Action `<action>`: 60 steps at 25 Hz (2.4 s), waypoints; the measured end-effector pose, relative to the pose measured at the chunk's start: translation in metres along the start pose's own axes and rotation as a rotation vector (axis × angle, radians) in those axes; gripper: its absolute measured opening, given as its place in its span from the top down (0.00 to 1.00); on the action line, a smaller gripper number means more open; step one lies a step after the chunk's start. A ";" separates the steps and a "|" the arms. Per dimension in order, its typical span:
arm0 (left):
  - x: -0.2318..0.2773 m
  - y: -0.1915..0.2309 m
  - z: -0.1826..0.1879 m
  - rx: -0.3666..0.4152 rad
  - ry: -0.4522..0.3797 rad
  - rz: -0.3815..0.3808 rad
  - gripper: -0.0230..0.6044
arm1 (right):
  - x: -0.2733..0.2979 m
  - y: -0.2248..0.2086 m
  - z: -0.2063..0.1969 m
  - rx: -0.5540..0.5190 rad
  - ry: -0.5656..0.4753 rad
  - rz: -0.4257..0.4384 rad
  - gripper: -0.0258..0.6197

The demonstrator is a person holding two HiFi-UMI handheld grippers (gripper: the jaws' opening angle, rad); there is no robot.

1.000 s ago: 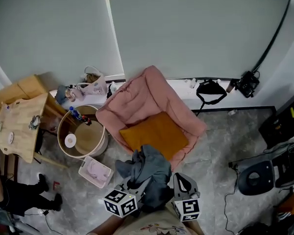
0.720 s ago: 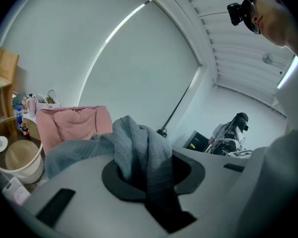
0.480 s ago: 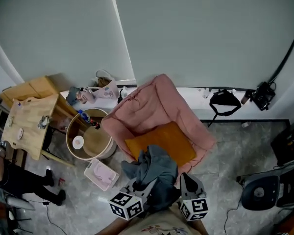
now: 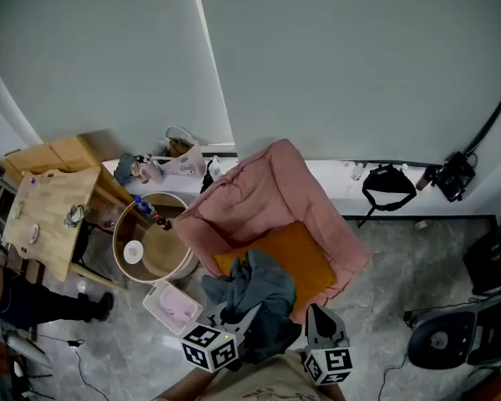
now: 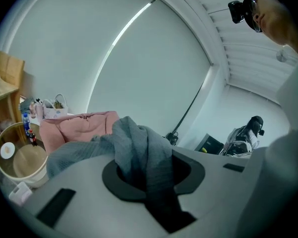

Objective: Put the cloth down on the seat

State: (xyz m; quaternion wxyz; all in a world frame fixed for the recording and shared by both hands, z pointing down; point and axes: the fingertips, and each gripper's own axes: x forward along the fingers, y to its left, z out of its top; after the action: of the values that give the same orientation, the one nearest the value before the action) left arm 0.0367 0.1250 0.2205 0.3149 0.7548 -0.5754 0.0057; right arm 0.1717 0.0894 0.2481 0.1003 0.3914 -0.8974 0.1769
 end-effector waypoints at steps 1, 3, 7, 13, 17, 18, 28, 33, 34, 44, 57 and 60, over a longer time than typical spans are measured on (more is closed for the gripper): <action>0.006 0.006 0.005 0.005 0.001 -0.005 0.82 | 0.006 -0.002 0.002 -0.001 0.001 -0.010 0.93; 0.018 0.019 0.016 0.011 0.005 -0.016 0.82 | 0.021 -0.009 0.006 0.000 0.012 -0.036 0.93; 0.033 0.040 0.038 0.031 0.015 -0.042 0.82 | 0.047 -0.010 0.018 0.017 0.018 -0.045 0.93; 0.057 0.080 0.072 0.054 0.022 -0.068 0.82 | 0.097 -0.005 0.046 0.005 -0.006 -0.060 0.93; 0.076 0.104 0.084 0.055 0.047 -0.086 0.82 | 0.118 -0.007 0.050 0.000 0.007 -0.091 0.93; 0.081 0.111 0.089 0.056 0.053 -0.093 0.82 | 0.124 -0.007 0.052 0.005 0.010 -0.103 0.93; 0.131 0.185 0.083 0.069 0.126 -0.174 0.82 | 0.193 -0.007 0.017 0.064 0.080 -0.191 0.93; 0.152 0.207 0.085 0.109 0.190 -0.226 0.82 | 0.224 -0.007 0.004 0.064 0.164 -0.192 0.93; 0.158 0.210 0.085 0.124 0.211 -0.244 0.82 | 0.228 -0.011 0.001 0.074 0.172 -0.199 0.93; 0.190 0.247 0.061 0.303 0.340 -0.439 0.82 | 0.272 -0.013 -0.031 0.102 0.250 -0.238 0.93; 0.252 0.255 0.006 0.497 0.436 -0.516 0.83 | 0.286 -0.030 -0.038 0.108 0.298 -0.236 0.93; 0.269 0.270 -0.009 0.549 0.446 -0.486 0.83 | 0.288 -0.041 -0.051 0.115 0.317 -0.258 0.93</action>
State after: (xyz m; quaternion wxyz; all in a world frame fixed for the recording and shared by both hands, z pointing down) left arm -0.1043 -0.1410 0.4540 0.2110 0.9045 -0.2760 0.2474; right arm 0.0100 -0.1087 0.3970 0.2394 0.4757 -0.8012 0.2729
